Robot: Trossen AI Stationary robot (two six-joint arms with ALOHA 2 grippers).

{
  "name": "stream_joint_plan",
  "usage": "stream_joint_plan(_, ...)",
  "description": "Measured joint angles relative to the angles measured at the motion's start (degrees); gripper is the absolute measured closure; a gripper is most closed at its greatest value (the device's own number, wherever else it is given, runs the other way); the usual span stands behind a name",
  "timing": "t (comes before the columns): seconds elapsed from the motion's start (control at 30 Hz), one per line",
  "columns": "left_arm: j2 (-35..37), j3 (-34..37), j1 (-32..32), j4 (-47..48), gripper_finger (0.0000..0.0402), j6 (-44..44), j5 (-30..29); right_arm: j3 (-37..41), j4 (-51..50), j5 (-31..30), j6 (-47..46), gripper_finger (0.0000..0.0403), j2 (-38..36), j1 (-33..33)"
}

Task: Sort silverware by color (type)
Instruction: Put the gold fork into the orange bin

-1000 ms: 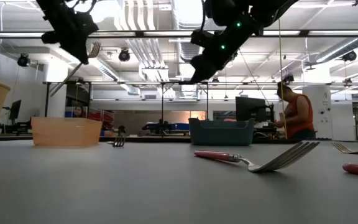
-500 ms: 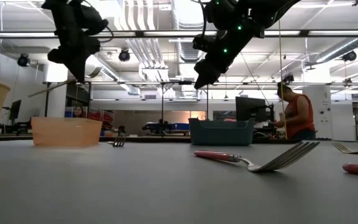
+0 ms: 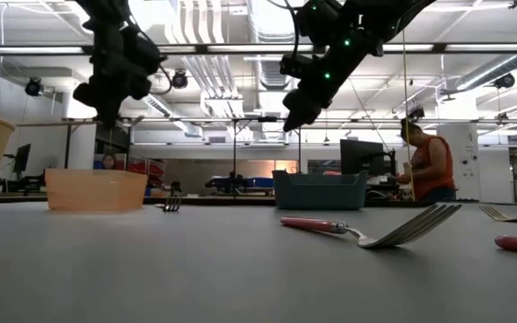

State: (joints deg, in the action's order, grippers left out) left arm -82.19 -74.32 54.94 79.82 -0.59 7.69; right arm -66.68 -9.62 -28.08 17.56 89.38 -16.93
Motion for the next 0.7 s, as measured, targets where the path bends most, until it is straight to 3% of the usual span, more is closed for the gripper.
stream_joint_plan(0.7,-8.8,4.7,4.2,-2.4,0.0401,-1.5,0.4,0.1,-0.5,0.0,-0.4,0.0193,0.0,0.0)
